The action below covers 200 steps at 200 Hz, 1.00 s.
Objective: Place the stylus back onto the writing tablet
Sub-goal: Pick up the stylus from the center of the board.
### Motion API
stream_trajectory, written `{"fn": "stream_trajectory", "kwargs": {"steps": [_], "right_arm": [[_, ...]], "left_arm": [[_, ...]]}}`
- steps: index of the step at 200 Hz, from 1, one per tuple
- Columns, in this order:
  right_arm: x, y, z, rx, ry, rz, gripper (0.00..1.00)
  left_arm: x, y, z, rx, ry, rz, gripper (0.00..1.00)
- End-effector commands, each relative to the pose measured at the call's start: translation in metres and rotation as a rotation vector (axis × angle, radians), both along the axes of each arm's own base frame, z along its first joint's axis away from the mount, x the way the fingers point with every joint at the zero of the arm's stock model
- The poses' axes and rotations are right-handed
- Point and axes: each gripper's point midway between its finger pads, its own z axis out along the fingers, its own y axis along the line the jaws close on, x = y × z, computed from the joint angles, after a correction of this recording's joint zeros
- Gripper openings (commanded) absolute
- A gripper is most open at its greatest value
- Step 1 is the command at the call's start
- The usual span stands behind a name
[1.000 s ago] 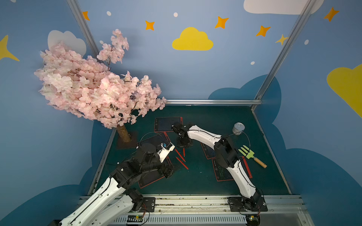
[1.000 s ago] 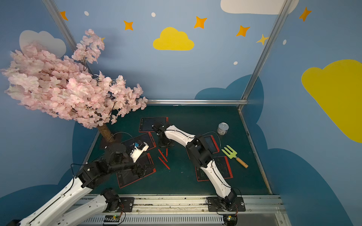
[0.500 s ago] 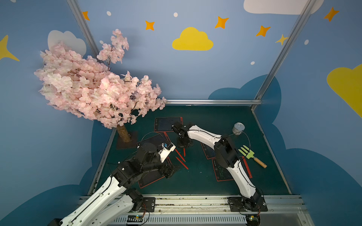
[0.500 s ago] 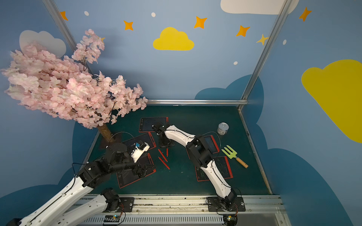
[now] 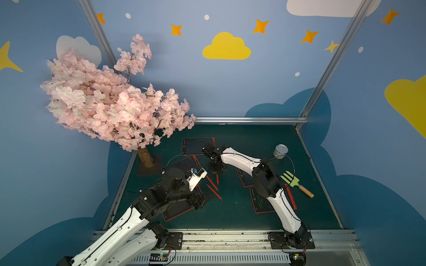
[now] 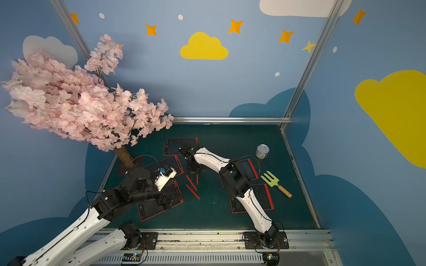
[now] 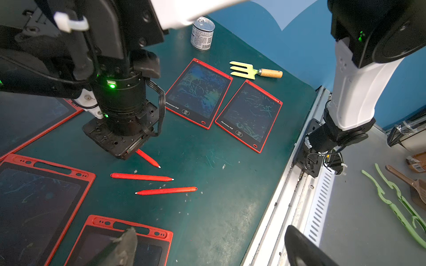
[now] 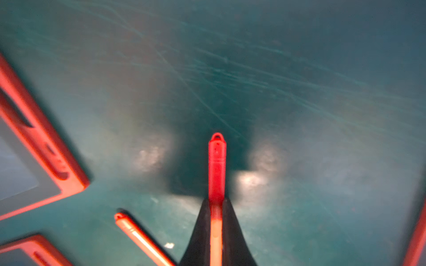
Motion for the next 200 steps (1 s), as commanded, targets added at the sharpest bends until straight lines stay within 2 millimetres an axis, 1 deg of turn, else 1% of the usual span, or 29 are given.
{"fn": "stream_trajectory", "kwargs": {"steps": [1, 19, 46, 110, 145, 172, 200], "right_arm": [[-0.005, -0.021, 0.0, -0.077, 0.008, 0.002, 0.1], [-0.005, -0.021, 0.003, -0.073, -0.001, 0.009, 0.12], [-0.005, -0.018, 0.009, -0.05, -0.013, 0.024, 0.18], [-0.006, -0.017, 0.024, 0.01, -0.047, 0.043, 0.2], [-0.008, -0.016, 0.03, 0.038, -0.057, 0.053, 0.25], [-0.009, -0.015, 0.031, 0.062, -0.061, 0.06, 0.24], [-0.01, -0.017, 0.027, 0.051, -0.053, 0.058, 0.18]], "left_arm": [[0.0, -0.002, 0.006, -0.016, -0.011, -0.011, 0.99], [0.0, -0.002, 0.006, -0.016, -0.011, -0.011, 0.99], [0.0, -0.002, 0.006, -0.016, -0.01, -0.012, 0.99], [0.0, -0.003, 0.007, -0.02, -0.009, -0.016, 0.99], [0.0, -0.004, 0.007, -0.02, -0.007, -0.019, 0.99], [-0.001, -0.004, 0.007, -0.021, -0.007, -0.02, 0.99], [-0.001, -0.004, 0.007, -0.021, -0.007, -0.021, 0.99]]}}
